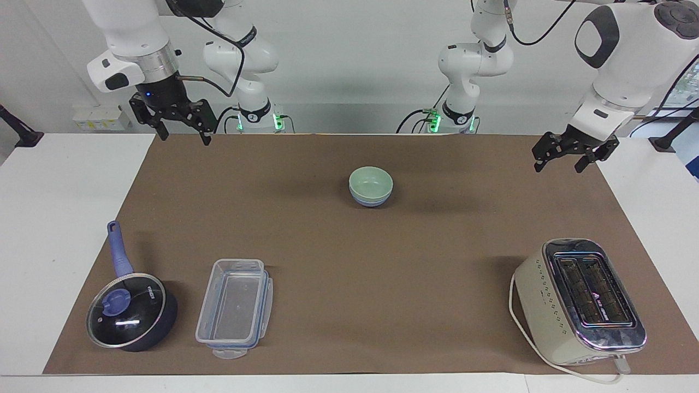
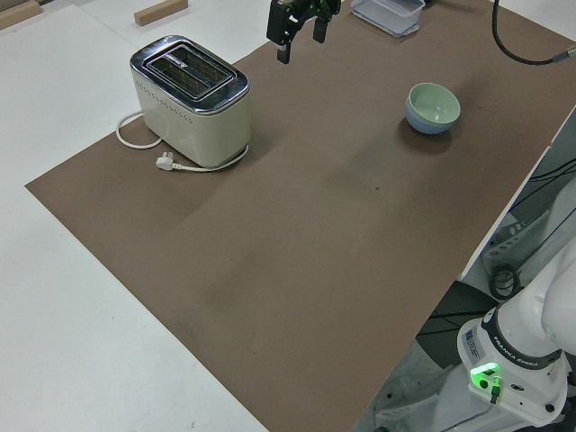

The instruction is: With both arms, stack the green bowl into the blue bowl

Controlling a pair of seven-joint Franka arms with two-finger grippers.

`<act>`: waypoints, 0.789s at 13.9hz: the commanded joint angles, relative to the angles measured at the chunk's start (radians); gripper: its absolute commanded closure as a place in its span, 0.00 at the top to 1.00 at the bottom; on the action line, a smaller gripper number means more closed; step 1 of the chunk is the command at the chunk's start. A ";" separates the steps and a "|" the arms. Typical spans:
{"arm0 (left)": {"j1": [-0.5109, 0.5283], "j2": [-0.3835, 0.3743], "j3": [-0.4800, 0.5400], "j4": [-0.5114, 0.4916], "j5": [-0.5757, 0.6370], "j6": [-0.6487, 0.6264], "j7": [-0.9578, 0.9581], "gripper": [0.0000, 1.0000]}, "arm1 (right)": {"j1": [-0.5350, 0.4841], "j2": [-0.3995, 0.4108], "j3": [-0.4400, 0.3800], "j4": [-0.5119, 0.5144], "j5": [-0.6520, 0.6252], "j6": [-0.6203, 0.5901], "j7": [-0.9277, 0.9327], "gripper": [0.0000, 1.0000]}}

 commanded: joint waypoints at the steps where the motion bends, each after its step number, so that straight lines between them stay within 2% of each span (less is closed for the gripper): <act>1: 0.012 -0.001 -0.008 0.007 0.018 -0.018 0.008 1.00 | -0.017 -0.005 0.010 -0.003 0.010 -0.010 -0.010 1.00; 11: 0.012 -0.001 -0.008 0.007 0.018 -0.018 0.008 1.00 | -0.016 -0.016 0.013 -0.022 0.010 -0.013 -0.018 1.00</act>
